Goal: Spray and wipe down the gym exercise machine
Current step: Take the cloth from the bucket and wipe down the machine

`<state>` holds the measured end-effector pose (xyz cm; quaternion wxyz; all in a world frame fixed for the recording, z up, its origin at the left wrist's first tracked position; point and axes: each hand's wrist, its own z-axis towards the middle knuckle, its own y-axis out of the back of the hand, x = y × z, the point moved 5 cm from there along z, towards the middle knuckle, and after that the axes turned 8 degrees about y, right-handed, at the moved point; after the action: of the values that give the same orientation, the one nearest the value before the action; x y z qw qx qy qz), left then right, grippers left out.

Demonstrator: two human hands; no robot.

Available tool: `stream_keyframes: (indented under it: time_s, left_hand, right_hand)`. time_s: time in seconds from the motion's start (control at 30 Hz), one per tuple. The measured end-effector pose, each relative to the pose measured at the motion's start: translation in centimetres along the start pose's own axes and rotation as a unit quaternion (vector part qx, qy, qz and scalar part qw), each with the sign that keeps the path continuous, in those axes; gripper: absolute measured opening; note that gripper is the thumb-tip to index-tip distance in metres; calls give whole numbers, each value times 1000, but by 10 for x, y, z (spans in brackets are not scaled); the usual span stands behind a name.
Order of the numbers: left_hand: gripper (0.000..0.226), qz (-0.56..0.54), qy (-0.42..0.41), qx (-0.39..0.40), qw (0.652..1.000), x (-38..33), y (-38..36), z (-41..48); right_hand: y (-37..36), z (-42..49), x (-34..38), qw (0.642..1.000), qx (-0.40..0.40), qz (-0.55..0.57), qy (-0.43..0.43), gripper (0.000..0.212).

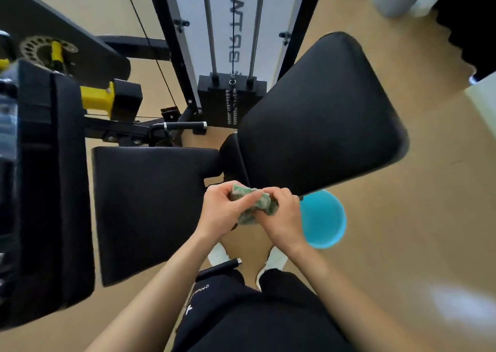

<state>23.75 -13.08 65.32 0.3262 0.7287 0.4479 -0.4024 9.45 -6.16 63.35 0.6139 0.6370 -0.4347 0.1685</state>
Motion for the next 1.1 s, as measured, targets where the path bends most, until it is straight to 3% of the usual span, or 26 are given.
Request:
stream_keyframes:
  time_s: [0.17, 0.4, 0.5, 0.63, 0.77, 0.9, 1.1]
  left_hand:
    - [22, 16, -25, -2, 1000, -29, -39, -1]
    - [22, 31, -32, 0, 999, -54, -76, -5]
    - [23, 31, -30, -7, 999, -64, -85, -4]
    - [17, 12, -30, -22, 999, -75, -91, -2]
    - [14, -48, -21, -22, 998, -84, -92, 5]
    - [14, -77, -26, -4, 997, -93, -90, 14]
    - [9, -34, -117, 70, 990, -125, -83, 27]
  right_hand:
    - [48, -9, -25, 995, -43, 87, 13, 29]
    - [104, -19, -61, 995, -56, 67, 43, 14]
    - [125, -20, -67, 989, -105, 97, 47, 15]
    - [145, -19, -81, 977, -164, 139, 6, 12]
    - [163, -19, -88, 940, -232, 240, -77, 9]
    - [176, -31, -81, 887, -295, 341, -97, 27]
    - [197, -51, -55, 885, -391, 250, -28, 53]
